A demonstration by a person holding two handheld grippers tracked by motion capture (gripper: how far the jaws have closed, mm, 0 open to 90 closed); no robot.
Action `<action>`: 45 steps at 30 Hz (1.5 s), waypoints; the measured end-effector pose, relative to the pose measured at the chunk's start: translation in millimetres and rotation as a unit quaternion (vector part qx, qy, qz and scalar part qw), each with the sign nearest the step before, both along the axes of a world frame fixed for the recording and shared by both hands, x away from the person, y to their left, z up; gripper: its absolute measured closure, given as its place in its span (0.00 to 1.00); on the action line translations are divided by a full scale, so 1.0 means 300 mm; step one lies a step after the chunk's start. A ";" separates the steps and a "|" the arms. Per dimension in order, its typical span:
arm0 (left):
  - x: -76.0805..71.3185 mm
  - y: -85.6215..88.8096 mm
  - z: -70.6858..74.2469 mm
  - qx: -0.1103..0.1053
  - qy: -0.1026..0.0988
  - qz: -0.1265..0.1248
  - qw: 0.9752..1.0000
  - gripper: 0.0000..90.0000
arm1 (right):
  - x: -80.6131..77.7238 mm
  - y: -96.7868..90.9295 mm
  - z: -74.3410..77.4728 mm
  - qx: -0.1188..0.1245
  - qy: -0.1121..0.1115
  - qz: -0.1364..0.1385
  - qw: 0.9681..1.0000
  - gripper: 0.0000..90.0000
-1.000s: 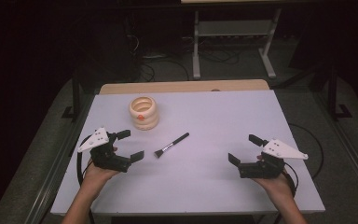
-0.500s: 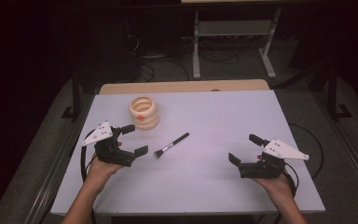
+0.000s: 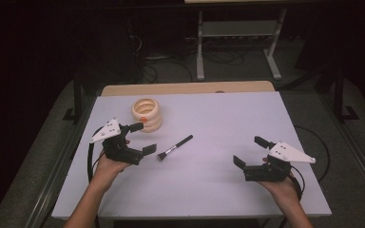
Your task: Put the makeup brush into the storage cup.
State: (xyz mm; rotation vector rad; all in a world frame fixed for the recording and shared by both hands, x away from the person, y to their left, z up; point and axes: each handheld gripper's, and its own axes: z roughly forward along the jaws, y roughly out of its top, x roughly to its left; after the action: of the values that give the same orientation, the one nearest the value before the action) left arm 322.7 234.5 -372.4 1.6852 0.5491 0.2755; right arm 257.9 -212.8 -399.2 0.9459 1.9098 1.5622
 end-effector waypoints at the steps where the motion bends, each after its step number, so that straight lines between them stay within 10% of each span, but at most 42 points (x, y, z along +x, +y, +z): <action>1: 0.003 -0.003 0.000 -0.002 0.000 0.000 1.000 0.00 | -0.001 0.001 0.001 0.000 0.000 -0.001 1.000 0.00; 45: 0.114 -0.109 0.040 -0.009 -0.016 -0.028 0.999 0.00 | 0.000 0.007 -0.007 0.013 0.004 0.010 1.000 0.00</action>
State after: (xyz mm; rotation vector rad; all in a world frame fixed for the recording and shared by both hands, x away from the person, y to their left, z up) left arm 356.8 201.8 -360.4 1.6731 0.4789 0.2567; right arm 257.9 -210.8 -401.2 0.9473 1.9147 1.6008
